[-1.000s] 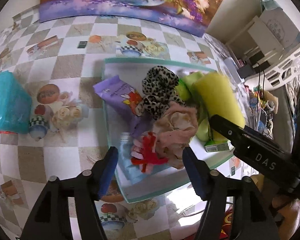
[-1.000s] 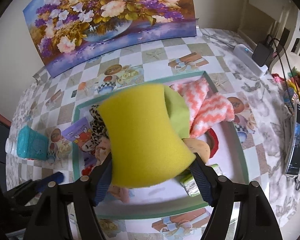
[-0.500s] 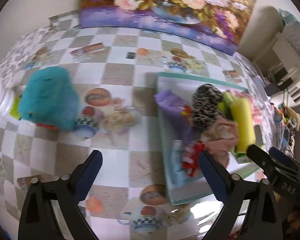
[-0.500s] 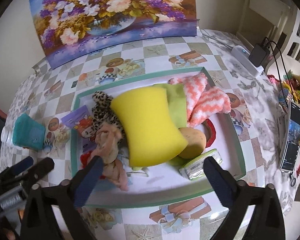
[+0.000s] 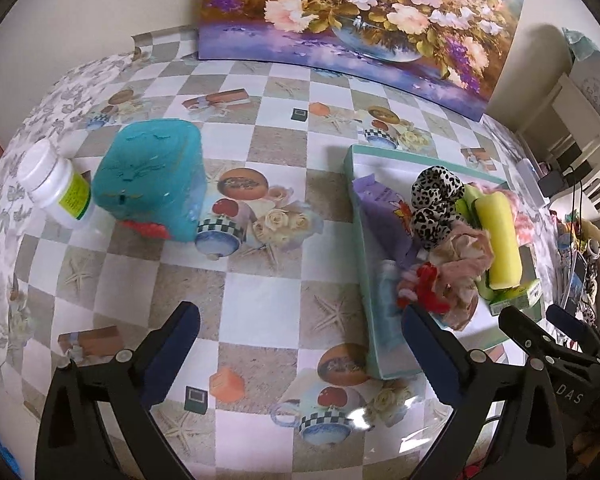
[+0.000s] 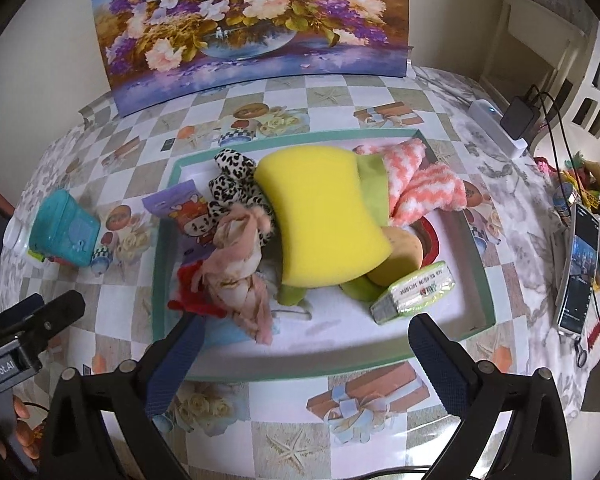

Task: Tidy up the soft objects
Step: 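Lift both open tools away from the tray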

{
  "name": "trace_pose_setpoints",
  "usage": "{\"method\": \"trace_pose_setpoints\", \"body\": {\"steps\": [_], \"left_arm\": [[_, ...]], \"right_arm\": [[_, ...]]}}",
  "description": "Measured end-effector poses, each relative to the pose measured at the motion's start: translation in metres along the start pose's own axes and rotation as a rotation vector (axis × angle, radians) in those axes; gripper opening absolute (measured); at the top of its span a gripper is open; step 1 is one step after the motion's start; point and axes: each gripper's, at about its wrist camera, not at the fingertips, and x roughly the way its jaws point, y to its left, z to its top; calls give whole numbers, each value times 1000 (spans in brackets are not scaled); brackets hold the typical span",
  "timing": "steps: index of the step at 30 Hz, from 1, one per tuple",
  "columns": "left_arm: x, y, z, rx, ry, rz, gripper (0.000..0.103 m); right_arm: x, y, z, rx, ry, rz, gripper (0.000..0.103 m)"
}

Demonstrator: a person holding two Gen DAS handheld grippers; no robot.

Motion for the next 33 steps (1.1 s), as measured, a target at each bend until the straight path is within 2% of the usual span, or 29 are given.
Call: {"method": "trace_pose_setpoints", "body": {"steps": [8,15,22,26,33], "left_arm": [[-13,1,-8,24,-46,62,101],[-22,1,-15,28,-75,86,101],[-24,3,-16,13,-73,112,101],[-27,0,-16,21,-94,171,101],[-29,3,-15,-4,-87,183,101]], "right_arm": [[-8,3,-9,-5,-16,2,103],[-10,4,-12,-7,-20,2,103],[-11,4,-12,-7,-21,3,103],[-12,2,-11,-4,-21,6,103],[-12,1,-11,-2,-23,9,103]]}}
